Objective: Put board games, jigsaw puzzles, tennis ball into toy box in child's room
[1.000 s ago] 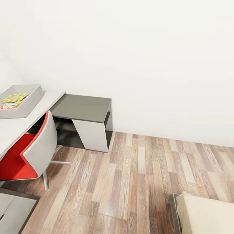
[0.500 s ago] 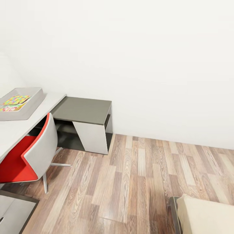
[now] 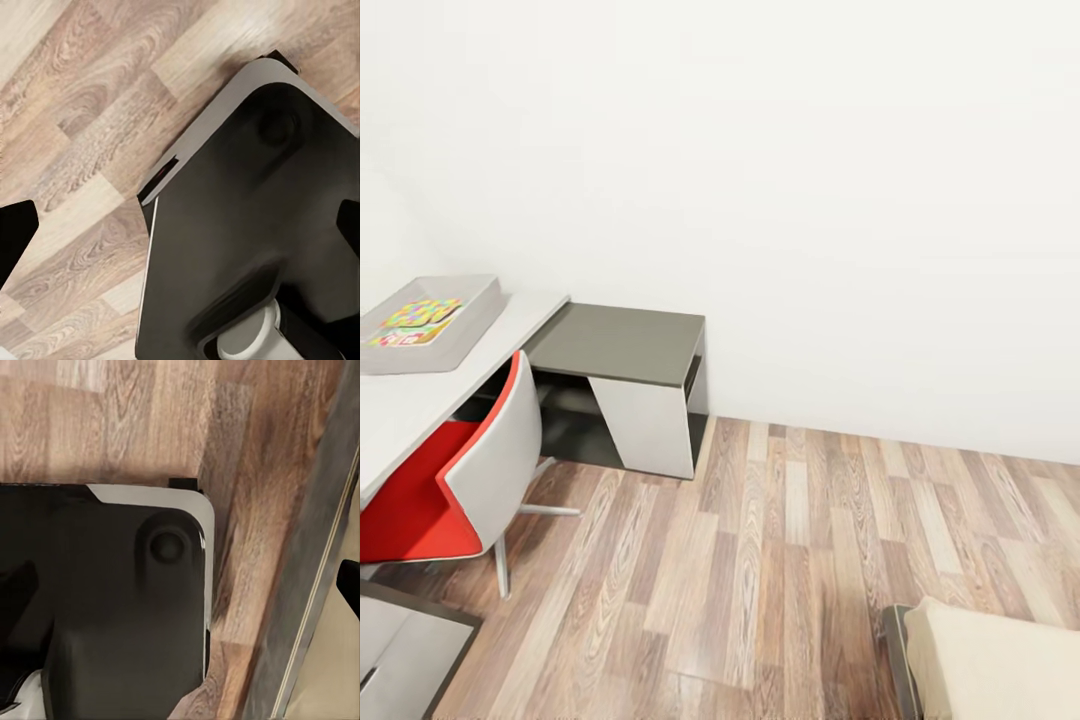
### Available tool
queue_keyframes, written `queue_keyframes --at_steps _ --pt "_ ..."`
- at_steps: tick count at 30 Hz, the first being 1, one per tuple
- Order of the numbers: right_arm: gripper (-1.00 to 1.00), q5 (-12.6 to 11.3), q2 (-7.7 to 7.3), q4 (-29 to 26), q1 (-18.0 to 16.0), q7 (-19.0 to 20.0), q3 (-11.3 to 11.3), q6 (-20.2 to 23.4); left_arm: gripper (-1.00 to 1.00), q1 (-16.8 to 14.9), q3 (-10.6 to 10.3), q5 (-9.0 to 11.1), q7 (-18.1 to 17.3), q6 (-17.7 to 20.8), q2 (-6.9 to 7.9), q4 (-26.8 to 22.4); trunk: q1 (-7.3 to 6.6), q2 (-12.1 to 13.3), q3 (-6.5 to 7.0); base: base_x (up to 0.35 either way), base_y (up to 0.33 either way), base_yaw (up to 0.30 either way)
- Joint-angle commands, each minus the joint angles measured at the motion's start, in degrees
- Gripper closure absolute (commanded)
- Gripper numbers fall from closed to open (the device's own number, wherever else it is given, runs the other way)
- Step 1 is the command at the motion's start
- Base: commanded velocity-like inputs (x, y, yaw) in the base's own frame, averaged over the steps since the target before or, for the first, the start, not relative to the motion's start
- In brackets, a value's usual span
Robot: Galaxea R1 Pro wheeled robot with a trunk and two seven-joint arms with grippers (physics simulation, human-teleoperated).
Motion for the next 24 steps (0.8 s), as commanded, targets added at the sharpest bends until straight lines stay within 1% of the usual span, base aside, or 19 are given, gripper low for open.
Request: queue_keyframes --at_steps 1,9,17,24 --pt "-1.00 -0.62 -0.02 0.04 -0.02 0.24 0.33 -0.30 -1.00 0.00 -0.48 0.45 0.44 0.16 0.06 -0.16 0.01 -0.10 0.00 -0.207 0.144 0.000" --pt "-1.00 -0.70 -0.09 0.05 -0.05 0.24 0.26 -0.59 -1.00 0.00 -0.49 0.47 0.44 0.30 0.07 0.15 0.01 -0.10 0.75 -0.203 0.196 -0.004" --pt "-1.00 -0.82 -0.10 0.02 -0.05 0.24 0.24 -0.65 -1.00 0.00 -0.44 0.57 0.46 0.21 0.03 0.29 0.01 -0.10 1.50 -0.166 0.238 -0.050" --pt "-1.00 -0.96 -0.06 0.01 -0.06 0.12 0.14 -0.71 -1.00 0.02 -0.22 0.75 0.92 0.42 0.11 0.48 0.01 -0.10 2.16 -0.083 0.114 -0.064"
